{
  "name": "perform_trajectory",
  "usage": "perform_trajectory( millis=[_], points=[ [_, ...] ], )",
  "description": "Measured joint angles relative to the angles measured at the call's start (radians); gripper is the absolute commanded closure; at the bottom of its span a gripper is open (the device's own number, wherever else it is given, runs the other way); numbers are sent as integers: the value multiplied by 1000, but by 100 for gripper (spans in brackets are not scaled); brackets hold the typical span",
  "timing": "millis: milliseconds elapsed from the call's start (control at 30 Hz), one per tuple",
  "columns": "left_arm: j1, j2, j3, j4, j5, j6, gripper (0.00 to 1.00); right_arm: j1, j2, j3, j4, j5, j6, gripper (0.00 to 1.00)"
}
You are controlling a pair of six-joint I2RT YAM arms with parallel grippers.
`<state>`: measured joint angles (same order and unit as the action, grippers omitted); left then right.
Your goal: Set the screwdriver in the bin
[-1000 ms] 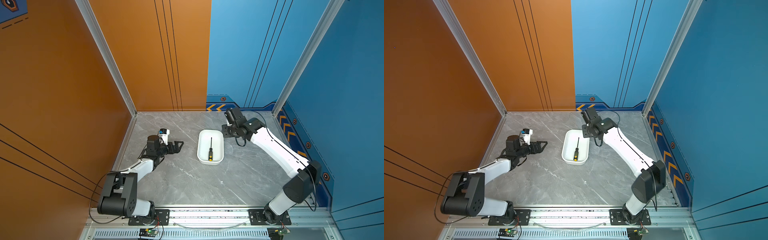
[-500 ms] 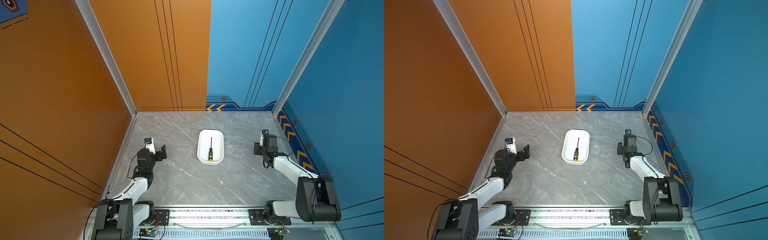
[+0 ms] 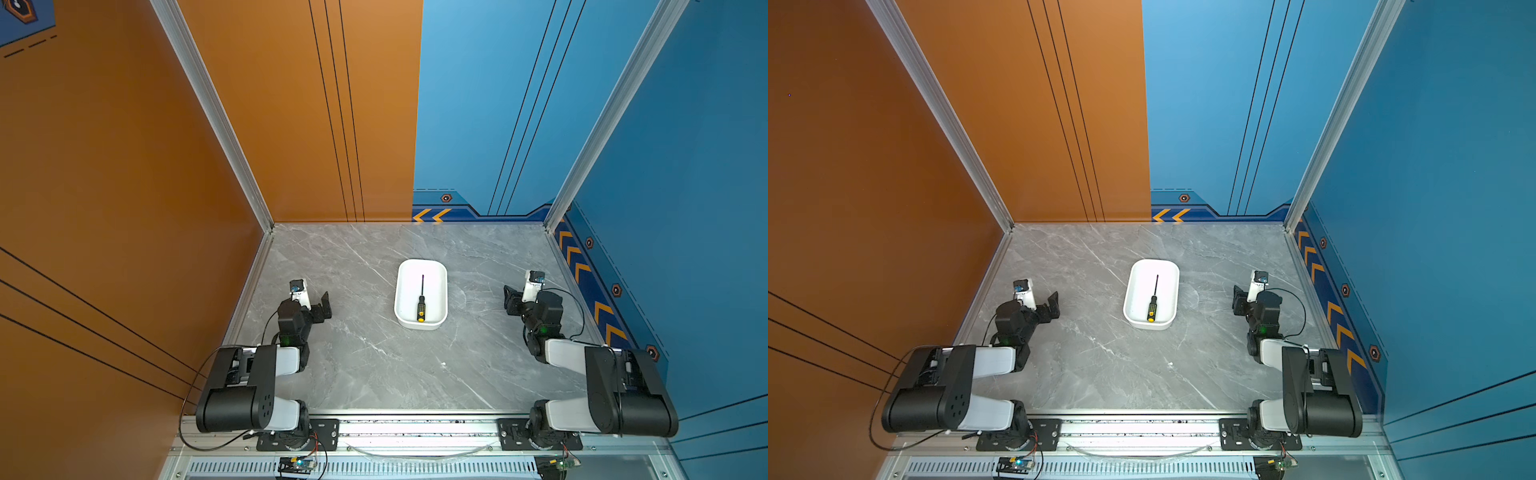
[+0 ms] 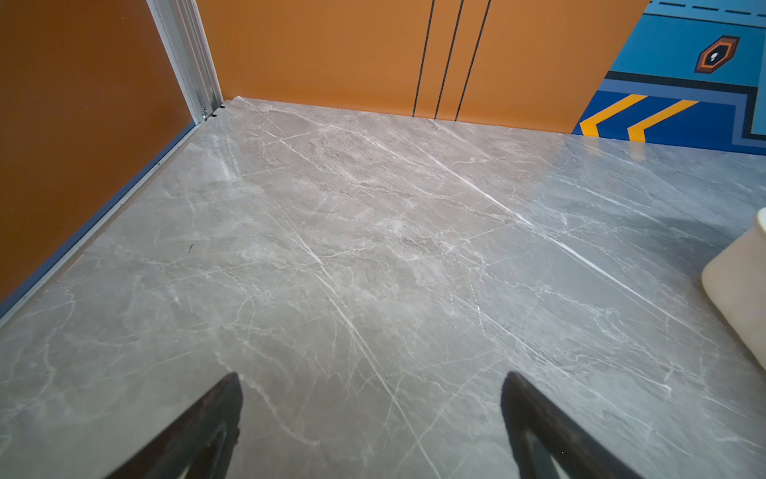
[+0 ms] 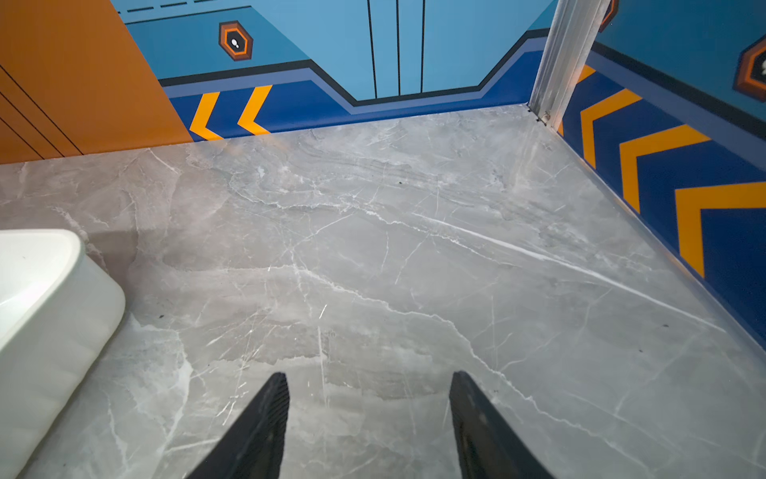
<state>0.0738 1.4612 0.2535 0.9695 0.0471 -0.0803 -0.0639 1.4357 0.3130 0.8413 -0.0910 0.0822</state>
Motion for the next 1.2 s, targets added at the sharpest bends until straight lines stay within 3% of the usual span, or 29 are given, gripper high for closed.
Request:
perform_trajectory(
  millis=[133,400,567,600,633,1200],
  points=[
    [1,95,6,92,21,6,2,0,114,-52,171,0,5,39],
    [3,117,63,86,68,32,2,11,126,3,170,-11,3,33],
    [-16,117,92,47,69,55,2,42,126,40,146,-10,-13,20],
    [-16,117,92,42,69,56,2,42,126,40,142,-10,-17,3],
    [-16,117,92,35,69,59,2,42,126,40,135,-8,-16,0],
    [-19,117,92,23,42,62,2,52,126,40,108,24,-27,0]
  ],
)
